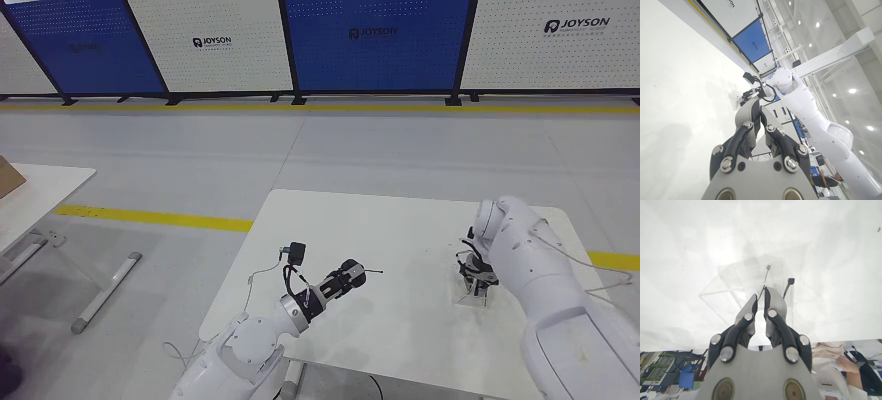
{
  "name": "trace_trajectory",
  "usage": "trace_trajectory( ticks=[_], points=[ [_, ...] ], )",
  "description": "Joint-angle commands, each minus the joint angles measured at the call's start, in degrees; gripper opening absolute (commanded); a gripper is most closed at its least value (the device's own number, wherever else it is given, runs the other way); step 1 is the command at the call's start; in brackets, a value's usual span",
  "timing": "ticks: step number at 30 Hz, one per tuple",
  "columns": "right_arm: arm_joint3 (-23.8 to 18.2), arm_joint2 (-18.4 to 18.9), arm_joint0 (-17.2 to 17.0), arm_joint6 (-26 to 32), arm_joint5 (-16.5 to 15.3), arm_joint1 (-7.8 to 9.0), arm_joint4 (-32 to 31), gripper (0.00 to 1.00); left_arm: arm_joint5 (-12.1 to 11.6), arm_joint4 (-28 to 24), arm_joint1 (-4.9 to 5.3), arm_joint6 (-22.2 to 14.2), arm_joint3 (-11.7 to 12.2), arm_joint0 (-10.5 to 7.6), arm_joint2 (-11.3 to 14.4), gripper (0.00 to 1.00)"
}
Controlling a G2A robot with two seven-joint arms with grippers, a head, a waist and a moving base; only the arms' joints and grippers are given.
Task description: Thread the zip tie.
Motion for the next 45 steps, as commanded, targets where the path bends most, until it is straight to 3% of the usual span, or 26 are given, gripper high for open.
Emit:
trace_trajectory(
  ticks=[1,12,13,14,31,32,33,45],
  points=[
    [0.0,-0.02,-0.03,0.02,0.0,0.07,-0.07,0.15,0.0,0.0,0.0,0.0,0.0,0.0,0.0,0.0],
    [0.0,0.1,-0.37,-0.03,0.0,0.4,-0.06,0.13,0.0,0.0,0.0,0.0,0.0,0.0,0.0,0.0],
    [0.0,0.12,-0.33,-0.04,0.0,0.43,-0.03,0.03,0.0,0.0,0.0,0.0,0.0,0.0,0.0,0.0],
    [0.0,0.15,-0.28,-0.07,0.0,0.47,0.01,0.0,0.0,0.0,0.0,0.0,0.0,0.0,0.0,0.0],
    [0.0,0.57,0.2,-0.94,0.0,0.87,0.56,0.0,0.0,0.0,0.0,0.0,0.0,0.0,0.0,0.0],
    [0.0,0.45,0.18,-0.8,0.0,0.84,0.28,0.23,0.0,0.0,0.0,0.0,0.0,0.0,0.0,0.0],
    [0.0,0.43,0.12,-0.79,0.0,0.8,0.21,0.29,0.0,0.0,0.0,0.0,0.0,0.0,0.0,0.0],
    [0.0,0.14,-0.01,-0.02,0.0,0.44,-0.67,0.25,0.0,0.0,0.0,0.0,0.0,0.0,0.0,0.0]
  ],
)
